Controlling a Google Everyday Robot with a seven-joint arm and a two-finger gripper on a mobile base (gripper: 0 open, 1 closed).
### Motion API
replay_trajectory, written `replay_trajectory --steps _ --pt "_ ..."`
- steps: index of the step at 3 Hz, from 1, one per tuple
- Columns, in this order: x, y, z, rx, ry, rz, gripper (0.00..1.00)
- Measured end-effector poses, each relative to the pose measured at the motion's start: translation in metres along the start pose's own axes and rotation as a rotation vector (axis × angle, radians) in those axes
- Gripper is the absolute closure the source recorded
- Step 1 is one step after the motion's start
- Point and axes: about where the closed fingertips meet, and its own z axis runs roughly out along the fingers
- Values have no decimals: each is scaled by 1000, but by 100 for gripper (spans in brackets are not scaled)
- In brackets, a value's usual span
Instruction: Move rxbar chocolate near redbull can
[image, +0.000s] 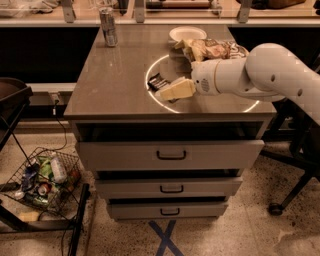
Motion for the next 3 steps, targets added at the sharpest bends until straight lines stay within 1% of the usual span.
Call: replay_trajectory --steps 1,2,3 --pt "4 4 17 -8 6 -14 0" --pt "10 10 30 -4 26 -35 0" --pt "19 19 43 1 50 -41 4"
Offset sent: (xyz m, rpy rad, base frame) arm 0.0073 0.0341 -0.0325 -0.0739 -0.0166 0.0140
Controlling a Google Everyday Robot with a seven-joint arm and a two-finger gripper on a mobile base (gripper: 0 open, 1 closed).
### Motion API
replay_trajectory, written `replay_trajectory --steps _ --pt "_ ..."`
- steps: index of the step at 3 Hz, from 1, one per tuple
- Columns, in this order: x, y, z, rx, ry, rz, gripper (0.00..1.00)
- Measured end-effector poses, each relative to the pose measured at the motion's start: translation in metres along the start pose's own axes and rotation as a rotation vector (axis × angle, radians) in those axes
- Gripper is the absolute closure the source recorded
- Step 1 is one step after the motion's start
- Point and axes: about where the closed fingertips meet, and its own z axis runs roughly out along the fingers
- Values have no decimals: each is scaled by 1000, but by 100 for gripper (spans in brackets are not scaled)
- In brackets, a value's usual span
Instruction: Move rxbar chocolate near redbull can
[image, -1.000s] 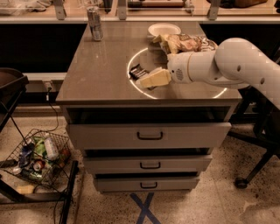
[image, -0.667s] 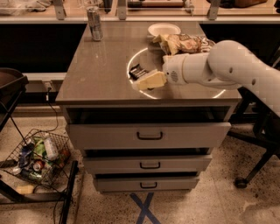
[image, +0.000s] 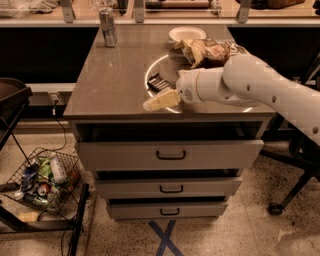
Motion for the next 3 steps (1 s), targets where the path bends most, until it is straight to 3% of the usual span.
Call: replay_trajectory --steps 1,2,3 --pt "3 4 6 -1 6 0 26" --pt "2 6 8 -6 6 -2 57" --pt "1 8 9 -9 6 -3 80"
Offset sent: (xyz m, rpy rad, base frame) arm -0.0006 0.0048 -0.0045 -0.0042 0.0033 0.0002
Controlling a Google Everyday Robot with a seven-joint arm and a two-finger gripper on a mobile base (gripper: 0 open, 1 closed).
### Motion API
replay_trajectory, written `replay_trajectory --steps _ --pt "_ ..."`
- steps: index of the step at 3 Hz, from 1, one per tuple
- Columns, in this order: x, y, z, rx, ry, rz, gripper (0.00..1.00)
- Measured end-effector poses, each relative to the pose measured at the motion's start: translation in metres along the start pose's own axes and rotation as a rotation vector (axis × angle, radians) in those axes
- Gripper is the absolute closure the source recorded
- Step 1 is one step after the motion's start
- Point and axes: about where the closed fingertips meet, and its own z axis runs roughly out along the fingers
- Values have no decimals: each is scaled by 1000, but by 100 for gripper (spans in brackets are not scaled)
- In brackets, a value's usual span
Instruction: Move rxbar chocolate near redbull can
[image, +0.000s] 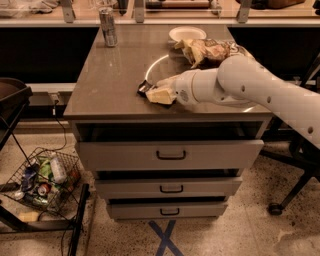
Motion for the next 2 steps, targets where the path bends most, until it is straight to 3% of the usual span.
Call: replay_trajectory --steps 1,2 --pt "-1 2 2 -5 0 -1 100" --pt "-1 2 2 -5 0 -2 100"
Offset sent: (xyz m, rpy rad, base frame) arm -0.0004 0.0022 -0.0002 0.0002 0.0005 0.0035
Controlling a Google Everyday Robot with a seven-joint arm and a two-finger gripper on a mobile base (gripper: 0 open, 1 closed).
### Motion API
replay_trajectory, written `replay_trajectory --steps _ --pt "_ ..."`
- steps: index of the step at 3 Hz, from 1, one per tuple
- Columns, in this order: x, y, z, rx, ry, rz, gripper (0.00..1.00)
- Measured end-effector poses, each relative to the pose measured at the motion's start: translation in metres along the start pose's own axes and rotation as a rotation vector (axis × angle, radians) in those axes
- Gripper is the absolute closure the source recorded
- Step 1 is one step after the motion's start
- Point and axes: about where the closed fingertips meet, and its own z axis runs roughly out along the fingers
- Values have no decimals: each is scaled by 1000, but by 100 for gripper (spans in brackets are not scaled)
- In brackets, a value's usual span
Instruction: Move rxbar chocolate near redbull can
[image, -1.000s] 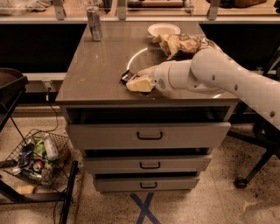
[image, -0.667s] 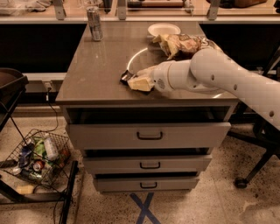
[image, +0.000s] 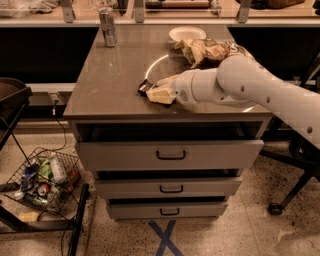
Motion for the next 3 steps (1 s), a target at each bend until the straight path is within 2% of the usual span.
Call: replay_trajectory --steps 1,2,3 --pt "-37 -14 -10 15 -38 -37 100" --pt "-92 -36 -20 37 -55 -98 100" --pt "-145 -68 -8 73 -33 -112 100"
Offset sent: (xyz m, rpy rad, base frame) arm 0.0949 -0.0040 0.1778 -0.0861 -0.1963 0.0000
